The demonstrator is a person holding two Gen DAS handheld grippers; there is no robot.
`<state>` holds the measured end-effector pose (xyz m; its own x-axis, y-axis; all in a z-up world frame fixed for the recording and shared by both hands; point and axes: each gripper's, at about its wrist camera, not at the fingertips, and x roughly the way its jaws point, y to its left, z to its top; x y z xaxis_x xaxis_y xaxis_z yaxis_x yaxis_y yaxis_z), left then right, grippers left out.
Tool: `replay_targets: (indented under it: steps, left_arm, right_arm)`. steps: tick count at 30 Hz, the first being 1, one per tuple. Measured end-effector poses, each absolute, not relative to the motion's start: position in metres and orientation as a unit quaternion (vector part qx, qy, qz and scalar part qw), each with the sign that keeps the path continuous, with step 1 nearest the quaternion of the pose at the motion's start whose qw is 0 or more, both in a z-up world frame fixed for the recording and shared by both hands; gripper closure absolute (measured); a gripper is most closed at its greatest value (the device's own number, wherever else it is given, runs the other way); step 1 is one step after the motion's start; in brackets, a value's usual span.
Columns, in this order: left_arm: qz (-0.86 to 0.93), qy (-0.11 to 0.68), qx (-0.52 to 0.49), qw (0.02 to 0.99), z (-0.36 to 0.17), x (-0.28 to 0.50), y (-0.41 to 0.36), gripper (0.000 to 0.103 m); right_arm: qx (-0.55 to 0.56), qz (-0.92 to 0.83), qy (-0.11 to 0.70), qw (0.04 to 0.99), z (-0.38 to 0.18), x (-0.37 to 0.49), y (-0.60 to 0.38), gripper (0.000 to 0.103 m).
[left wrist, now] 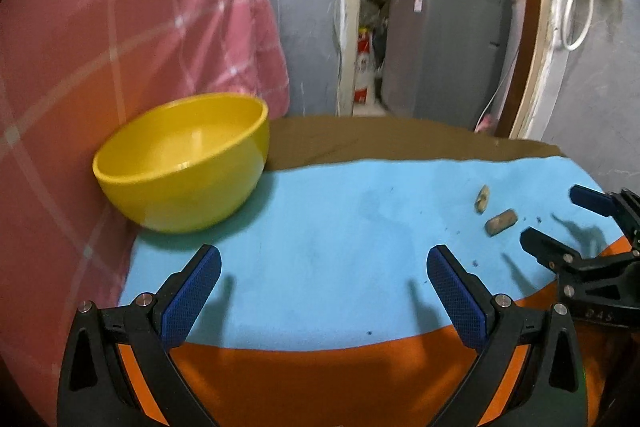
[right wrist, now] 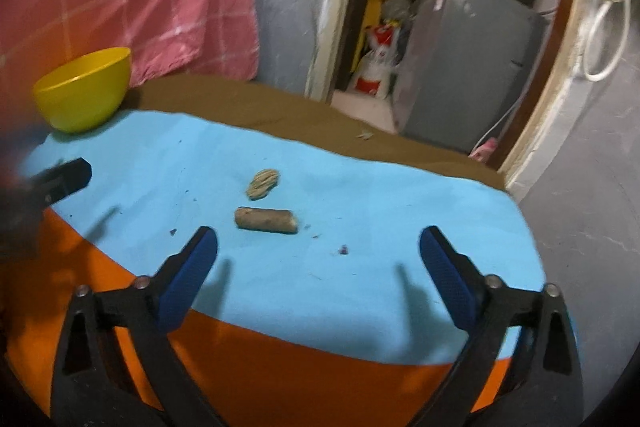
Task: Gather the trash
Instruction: 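Grasp the brown stick piece with right tool while left tool grasps the peanut shell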
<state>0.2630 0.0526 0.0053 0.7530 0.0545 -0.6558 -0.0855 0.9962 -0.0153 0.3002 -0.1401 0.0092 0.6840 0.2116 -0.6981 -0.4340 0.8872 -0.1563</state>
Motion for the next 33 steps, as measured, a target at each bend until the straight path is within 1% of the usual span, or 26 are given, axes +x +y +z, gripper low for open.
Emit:
replay_targets:
  steps: [2,3,9,10,12,15,19,23,29,31,33]
  left_arm:
    - [0.038,0.361,-0.031,0.931,0.002,0.264,0.056,0.002]
    - [0.036,0.366,-0.036,0.929,0.000,0.265,0.057,0.002]
    - [0.018,0.387,-0.049,0.921,-0.005,0.266,0.060,0.002]
    - [0.016,0.389,-0.048,0.920,-0.006,0.266,0.059,0.002]
    - [0.013,0.391,-0.044,0.919,-0.005,0.266,0.057,0.002]
    - [0.005,0.393,-0.039,0.919,-0.003,0.268,0.054,0.002]
    - [-0.018,0.400,-0.033,0.916,-0.001,0.274,0.044,0.002]
    - [-0.042,0.412,0.000,0.910,0.000,0.286,0.025,0.002]
    - [-0.073,0.402,0.043,0.912,0.004,0.304,-0.008,0.003]
    - [-0.081,0.403,0.049,0.910,0.002,0.316,-0.020,0.012]
    - [-0.087,0.413,0.049,0.905,-0.002,0.324,-0.028,0.023]
  right_arm:
    - [-0.157,0.192,0.379,0.892,0.004,0.309,-0.136,0.002]
    - [-0.153,0.199,0.391,0.885,0.002,0.314,-0.134,0.005]
    - [-0.133,0.223,0.440,0.860,-0.008,0.332,-0.132,0.016]
    - [-0.136,0.223,0.440,0.859,-0.007,0.333,-0.130,0.019]
    - [-0.143,0.227,0.439,0.858,-0.006,0.336,-0.125,0.030]
    - [-0.147,0.240,0.437,0.854,-0.005,0.333,-0.124,0.040]
    - [-0.130,0.237,0.437,0.858,-0.003,0.330,-0.138,0.040]
    - [-0.109,0.220,0.435,0.866,-0.001,0.328,-0.160,0.040]
    - [-0.090,0.197,0.430,0.876,0.002,0.327,-0.182,0.040]
    - [-0.082,0.191,0.428,0.880,0.003,0.327,-0.188,0.040]
    - [-0.075,0.189,0.426,0.881,0.003,0.327,-0.193,0.040]
